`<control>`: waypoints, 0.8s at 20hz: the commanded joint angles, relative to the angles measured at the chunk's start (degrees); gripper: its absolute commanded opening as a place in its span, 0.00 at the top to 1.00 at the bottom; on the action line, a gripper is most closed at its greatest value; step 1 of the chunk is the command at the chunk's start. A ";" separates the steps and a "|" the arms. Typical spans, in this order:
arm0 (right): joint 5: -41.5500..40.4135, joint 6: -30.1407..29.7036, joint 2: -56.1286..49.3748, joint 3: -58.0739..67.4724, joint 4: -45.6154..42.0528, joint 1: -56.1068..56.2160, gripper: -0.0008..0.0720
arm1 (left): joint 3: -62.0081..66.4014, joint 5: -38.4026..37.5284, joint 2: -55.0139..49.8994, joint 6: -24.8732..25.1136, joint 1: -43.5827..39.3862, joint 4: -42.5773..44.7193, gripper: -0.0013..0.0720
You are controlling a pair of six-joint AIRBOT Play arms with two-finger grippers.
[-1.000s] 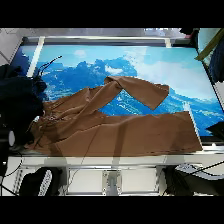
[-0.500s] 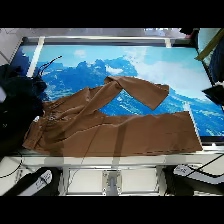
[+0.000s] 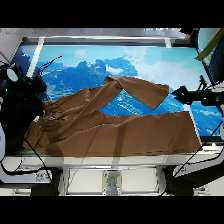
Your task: Fold the clothes and pants, and hang the long-sleeved shirts on hangers.
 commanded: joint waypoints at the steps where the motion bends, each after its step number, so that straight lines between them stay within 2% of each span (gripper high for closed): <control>1: 0.63 0.35 -5.66 2.82 -0.44 1.86 0.43 | 0.92 0.35 -0.87 0.85 -0.02 -1.31 0.01; 5: 1.22 1.22 -9.29 9.11 -1.49 4.42 0.43 | 0.92 -0.31 -0.87 0.83 -0.02 -1.31 0.01; 8: 0.85 5.27 -9.55 10.84 -8.72 4.74 0.44 | 0.92 -0.94 -0.87 0.83 0.00 -1.29 0.01; 10: 0.96 5.49 -9.55 10.84 -11.30 4.63 0.44 | 0.92 -0.92 -0.87 0.83 0.00 -1.29 0.01; 16: -0.31 5.40 -9.90 10.84 -10.99 5.46 0.48 | 0.92 -0.90 -0.87 0.85 0.00 -1.27 0.01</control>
